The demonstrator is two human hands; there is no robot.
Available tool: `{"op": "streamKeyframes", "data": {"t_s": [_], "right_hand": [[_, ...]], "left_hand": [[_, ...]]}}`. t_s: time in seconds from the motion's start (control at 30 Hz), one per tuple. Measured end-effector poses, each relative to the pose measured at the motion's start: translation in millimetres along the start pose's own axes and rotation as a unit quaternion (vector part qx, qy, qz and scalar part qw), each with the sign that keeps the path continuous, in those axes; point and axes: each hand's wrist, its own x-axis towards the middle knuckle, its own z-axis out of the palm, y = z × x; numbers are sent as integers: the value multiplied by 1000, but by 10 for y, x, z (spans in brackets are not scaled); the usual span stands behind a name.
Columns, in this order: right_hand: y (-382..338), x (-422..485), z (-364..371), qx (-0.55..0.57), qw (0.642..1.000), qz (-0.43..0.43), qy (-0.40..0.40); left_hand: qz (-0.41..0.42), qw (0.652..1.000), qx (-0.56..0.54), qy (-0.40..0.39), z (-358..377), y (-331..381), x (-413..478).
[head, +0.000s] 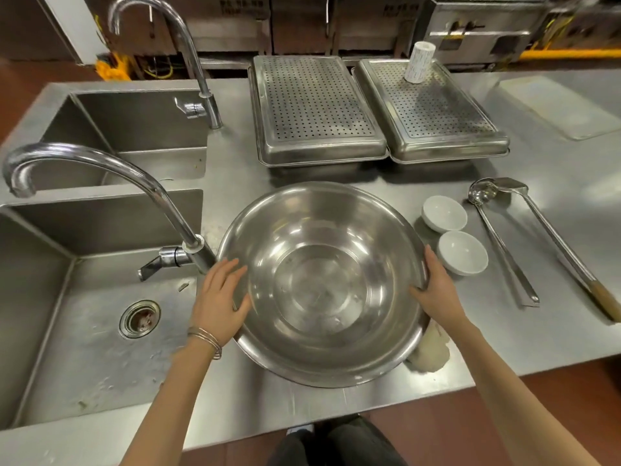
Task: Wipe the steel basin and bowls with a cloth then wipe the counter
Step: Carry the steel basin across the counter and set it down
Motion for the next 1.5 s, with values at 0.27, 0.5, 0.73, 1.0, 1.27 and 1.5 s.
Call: {"op": "streamKeyframes", "data": {"t_s": [0.27, 0.5, 0.73, 1.0, 1.27, 1.5], "right_hand": [[109, 42, -25, 234, 966, 104, 41], [79, -25, -143, 296, 947, 99, 76], [56, -388, -800, 313, 927, 97, 180], [519, -990, -1551, 296, 903, 111, 291], [1508, -1498, -2425, 293, 889, 130, 327], [2332, -1629, -3347, 285, 896, 113, 321]], "left_hand": [[-124, 974, -187, -5, 25, 172, 122], [-127, 958, -251, 53, 36, 128, 122], [-72, 933, -328, 129, -85, 647, 362], [-44, 886, -455, 81, 168, 1741, 649], [-4, 879, -477, 25, 748, 3023, 433], [-24, 876, -482, 15, 1221, 4147, 220]]}}
